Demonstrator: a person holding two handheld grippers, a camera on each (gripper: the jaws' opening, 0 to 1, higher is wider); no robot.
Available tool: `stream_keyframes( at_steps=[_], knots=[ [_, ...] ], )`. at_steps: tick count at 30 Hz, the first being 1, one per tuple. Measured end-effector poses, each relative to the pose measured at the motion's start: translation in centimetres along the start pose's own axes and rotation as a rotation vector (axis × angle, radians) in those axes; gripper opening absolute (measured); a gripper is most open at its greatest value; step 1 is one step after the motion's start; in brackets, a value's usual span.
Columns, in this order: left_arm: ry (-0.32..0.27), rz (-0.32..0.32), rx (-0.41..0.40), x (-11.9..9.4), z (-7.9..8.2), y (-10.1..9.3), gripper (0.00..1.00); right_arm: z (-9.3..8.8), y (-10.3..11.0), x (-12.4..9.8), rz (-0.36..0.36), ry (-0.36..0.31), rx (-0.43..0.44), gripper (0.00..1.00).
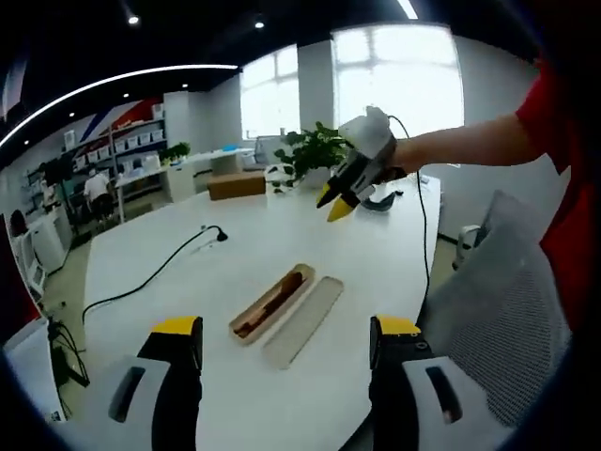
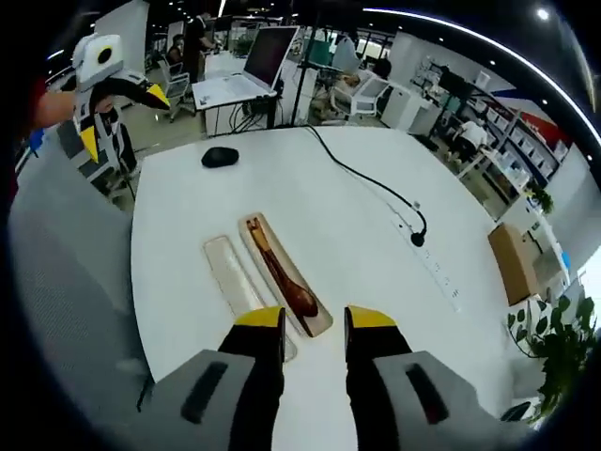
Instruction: Arrange the utensils inside the cutlery case until each visible utensil rests in its matching compartment.
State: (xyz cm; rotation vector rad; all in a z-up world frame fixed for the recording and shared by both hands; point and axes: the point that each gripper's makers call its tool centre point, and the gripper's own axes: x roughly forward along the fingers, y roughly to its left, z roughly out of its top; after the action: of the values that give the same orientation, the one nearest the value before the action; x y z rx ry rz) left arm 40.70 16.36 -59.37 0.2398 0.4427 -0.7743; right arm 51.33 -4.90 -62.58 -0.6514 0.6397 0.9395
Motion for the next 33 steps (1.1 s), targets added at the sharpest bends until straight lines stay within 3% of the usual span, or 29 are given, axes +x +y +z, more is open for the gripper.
stream_keyframes(
  at_steps=[2,9,12,13,14,15,17,20,21,22,24,26,33],
  knots=[
    [-0.015,-0.003,0.007,0.2,0.3,0.1,0.74,0.2,0.2,-0.4,-0.002,-0.017,0.004,0.24],
    [0.026,-0.017,0.013,1.6,-0.4,0.8,0.74,0.0,-0.1,-1.2,-0.02,-0.06,0.06,0.28],
    [0.14,0.059,-0.022,1.9,-2.5,1.9,0.71,-0.5,0.0,-0.4,0.026,-0.14,0.138,0.32],
    [0.13,0.031,-0.105,2.1,-2.3,1.3,0.73,-1.7,-0.3,0.0,0.022,-0.098,0.195,0.35],
    [0.088,0.003,-0.146,2.4,-1.7,0.8,0.76,-2.3,-0.3,0.2,0.029,-0.066,0.196,0.38],
    [0.001,-0.039,-0.19,2.7,-0.4,0.1,0.78,-2.2,-0.3,0.2,0.027,-0.069,0.156,0.4],
    [-0.008,-0.02,-0.18,2.8,-0.4,0.4,0.79,-1.5,-0.4,0.1,0.007,-0.125,0.103,0.46],
    [-0.008,-0.022,-0.17,4.5,-1.9,0.7,0.71,-2.0,-0.1,0.8,0.016,-0.121,0.126,0.51],
    [-0.019,-0.022,-0.219,5.4,-2.6,0.8,0.69,-2.5,0.0,1.3,0.013,-0.119,0.128,0.5],
    [-0.008,-0.022,-0.196,6.1,-3.3,0.9,0.68,-2.9,0.1,1.7,0.004,-0.119,0.13,0.48],
    [0.061,0.014,-0.142,7.4,-5.7,1.6,0.7,-4.3,0.6,2.7,-0.007,-0.091,0.137,0.46],
    [0.107,0.027,-0.163,8.2,-7.4,1.9,0.7,-5.7,1.3,3.7,-0.011,-0.067,0.151,0.46],
    [0.124,0.01,-0.141,9.9,-9.0,1.9,0.69,-8.0,2.7,5.2,0.019,-0.045,0.18,0.48]
  ],
)
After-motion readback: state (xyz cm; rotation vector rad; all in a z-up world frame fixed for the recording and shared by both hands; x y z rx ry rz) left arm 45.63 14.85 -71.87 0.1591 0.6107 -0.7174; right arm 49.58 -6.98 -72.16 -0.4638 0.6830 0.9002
